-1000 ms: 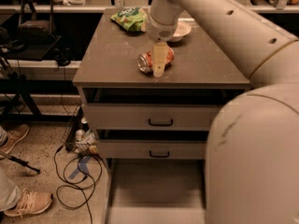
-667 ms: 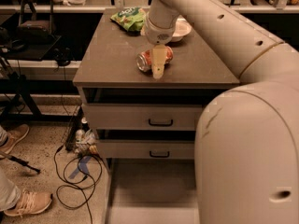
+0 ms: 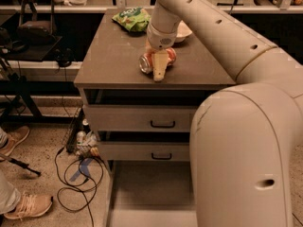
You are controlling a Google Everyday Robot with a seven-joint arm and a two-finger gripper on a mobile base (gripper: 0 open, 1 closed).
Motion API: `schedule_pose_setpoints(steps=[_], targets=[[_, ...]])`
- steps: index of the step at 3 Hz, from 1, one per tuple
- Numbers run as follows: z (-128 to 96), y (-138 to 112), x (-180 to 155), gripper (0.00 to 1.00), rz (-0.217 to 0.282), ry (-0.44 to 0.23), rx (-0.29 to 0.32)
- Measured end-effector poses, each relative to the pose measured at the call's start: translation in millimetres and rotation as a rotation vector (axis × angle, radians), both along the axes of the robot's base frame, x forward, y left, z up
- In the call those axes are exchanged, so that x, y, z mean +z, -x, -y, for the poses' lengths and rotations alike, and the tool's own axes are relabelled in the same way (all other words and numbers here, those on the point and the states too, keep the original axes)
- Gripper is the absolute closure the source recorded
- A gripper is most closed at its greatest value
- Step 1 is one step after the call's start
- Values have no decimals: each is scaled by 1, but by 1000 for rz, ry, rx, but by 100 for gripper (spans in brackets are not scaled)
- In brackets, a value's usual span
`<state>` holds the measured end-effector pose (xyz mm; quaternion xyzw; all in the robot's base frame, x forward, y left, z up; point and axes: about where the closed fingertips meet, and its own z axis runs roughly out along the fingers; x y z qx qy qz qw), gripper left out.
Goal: Place coke can into bottom drawer
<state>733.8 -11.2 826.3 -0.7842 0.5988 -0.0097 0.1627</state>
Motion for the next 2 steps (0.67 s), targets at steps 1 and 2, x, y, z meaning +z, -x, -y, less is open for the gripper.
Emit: schedule_pose_setpoints(steps=[1,2], targets=[[0,0,5,72,0,0,0],[0,0,5,95,0,0,0]])
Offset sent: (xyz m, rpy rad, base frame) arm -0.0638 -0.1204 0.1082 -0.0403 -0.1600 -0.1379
